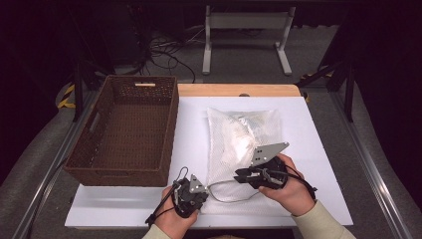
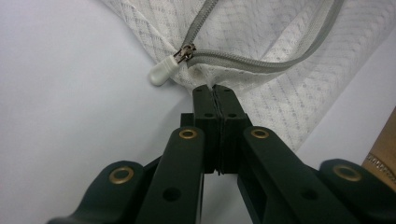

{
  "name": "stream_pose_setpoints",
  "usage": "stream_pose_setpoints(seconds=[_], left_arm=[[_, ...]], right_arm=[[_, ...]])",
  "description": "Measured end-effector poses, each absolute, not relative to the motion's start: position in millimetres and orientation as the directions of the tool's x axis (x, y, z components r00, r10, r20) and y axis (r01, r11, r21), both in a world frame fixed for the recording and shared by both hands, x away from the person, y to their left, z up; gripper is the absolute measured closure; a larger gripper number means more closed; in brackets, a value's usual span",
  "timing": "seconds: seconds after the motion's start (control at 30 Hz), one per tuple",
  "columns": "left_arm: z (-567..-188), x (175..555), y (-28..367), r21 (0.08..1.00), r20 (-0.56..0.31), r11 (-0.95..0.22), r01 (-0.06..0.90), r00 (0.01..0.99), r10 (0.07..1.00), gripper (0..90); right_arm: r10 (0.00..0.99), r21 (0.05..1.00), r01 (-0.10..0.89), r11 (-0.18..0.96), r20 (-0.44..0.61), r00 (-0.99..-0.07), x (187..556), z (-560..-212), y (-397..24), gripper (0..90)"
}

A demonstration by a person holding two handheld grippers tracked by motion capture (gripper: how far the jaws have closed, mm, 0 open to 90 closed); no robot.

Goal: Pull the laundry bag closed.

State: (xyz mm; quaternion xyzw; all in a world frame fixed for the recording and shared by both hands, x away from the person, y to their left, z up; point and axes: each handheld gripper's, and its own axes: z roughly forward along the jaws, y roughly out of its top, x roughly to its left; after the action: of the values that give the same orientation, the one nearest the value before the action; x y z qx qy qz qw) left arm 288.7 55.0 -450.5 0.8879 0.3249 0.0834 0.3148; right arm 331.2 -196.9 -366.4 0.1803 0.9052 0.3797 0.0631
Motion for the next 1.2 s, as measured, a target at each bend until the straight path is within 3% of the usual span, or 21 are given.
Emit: stream_pose_setpoints(seconds=[0.6,1.2], left_arm=[[-441.9,274.7,58.8,0.678,-0.006,-0.566,0.468,0.774,0.633,89.3],[-437.4,270.7,61.3,0.715,0.007,-0.545,0.438,0.775,0.632,89.4]], right_arm=[[0.316,0.644,0.287,0.709,0.074,-0.946,352.3,-375.3,-139.6,75.5],[0.35,0.605,0.34,0.72,0.107,-0.931,366.1,-382.3,-116.6,73.0]])
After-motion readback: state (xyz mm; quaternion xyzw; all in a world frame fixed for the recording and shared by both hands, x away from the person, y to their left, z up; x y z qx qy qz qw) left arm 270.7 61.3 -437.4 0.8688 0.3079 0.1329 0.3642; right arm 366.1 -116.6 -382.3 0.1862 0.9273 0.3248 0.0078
